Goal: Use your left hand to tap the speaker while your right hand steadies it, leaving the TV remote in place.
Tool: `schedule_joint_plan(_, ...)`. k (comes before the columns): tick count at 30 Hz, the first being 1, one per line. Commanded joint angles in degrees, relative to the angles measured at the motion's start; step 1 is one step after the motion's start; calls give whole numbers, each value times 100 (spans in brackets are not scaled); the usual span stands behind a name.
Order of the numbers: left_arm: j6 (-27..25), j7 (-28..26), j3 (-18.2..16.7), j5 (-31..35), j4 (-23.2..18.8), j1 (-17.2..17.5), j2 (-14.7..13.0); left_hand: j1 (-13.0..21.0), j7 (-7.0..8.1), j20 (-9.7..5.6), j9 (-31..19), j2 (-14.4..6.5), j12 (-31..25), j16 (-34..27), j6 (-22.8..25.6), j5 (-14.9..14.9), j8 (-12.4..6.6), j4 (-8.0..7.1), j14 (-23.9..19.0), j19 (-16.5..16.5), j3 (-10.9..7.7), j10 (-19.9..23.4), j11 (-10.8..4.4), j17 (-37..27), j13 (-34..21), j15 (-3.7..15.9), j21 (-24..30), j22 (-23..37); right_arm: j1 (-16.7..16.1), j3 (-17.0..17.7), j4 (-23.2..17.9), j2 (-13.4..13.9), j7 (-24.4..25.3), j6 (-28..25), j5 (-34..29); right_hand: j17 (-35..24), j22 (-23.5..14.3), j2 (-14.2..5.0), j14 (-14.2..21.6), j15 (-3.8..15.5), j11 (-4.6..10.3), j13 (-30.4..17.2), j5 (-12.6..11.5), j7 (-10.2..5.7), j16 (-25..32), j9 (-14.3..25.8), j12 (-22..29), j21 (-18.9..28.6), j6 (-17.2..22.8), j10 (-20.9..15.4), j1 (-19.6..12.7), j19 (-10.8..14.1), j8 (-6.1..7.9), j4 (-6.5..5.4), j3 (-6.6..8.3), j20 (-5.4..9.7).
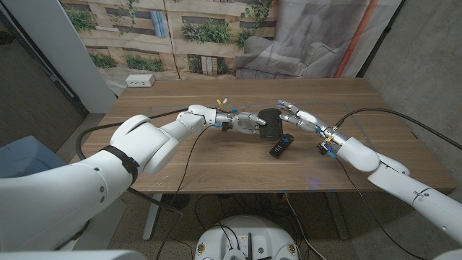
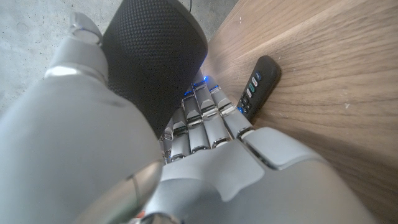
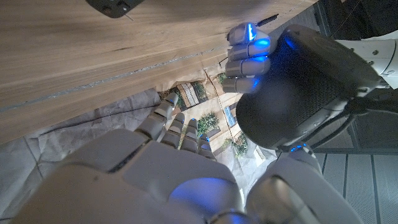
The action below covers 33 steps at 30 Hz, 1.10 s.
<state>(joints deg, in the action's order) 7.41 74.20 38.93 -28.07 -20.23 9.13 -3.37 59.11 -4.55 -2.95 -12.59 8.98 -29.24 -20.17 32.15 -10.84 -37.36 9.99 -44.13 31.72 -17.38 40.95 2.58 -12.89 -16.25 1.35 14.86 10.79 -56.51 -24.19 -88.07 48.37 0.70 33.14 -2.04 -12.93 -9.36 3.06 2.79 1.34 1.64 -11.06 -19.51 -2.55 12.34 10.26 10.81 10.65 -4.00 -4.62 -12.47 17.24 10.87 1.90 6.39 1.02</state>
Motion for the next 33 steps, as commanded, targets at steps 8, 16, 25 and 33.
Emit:
schedule_joint_plan(8, 53, 85, 11, 0, -4, 18, 21, 696, 834, -524, 86, -1297, -62, -90, 1258, -31, -1919, -3, -650, 150, -107, 1909, -1450, -51, -1200, 1211, 111, 44, 3, -24, -35, -50, -4, 4, -8, -19, -17, 21, 5, -9, -15, -9, -30, 3, 21, 11, 16, 8, -4, -11, 36, 51, 49, -11, -26, 1)
schedule_joint_plan(16, 58, 52, 13, 3, -2, 19, 36, 714, 832, -526, 112, -1280, -52, -75, 1272, -32, -1929, 6, -680, 147, -120, 1943, -1446, -46, -1199, 1201, 114, 46, 57, -70, 46, -72, -86, 26, 38, -22, -18, 14, -1, 1, -13, -9, -39, -7, 21, 11, 14, 6, -7, -5, 40, 50, 48, -13, -34, 2)
schedule_joint_plan(25, 58, -8, 13, 7, 0, 11, 57, 712, 815, -527, 137, -1286, -38, -59, 1292, -32, -1932, -5, -699, 151, -135, 1970, -1442, -41, -1193, 1208, 120, 47, 118, -125, 109, -94, -158, 25, 59, -26, -18, 5, -20, 0, -3, -9, -51, -23, 15, 11, 5, -4, -35, 22, 42, 27, 39, -15, -42, -2)
schedule_joint_plan(33, 52, -76, 21, 12, 3, 0, 95, 730, 805, -539, 167, -1263, -20, -43, 1317, -32, -1928, 6, -719, 151, -147, 2019, -1434, -42, -1177, 1226, 125, 47, 170, -182, 205, -117, -223, 24, 92, -28, -18, 2, -41, -2, 10, -9, -58, -32, 8, 11, 1, -5, -51, 36, 43, 22, 34, -15, -47, 3)
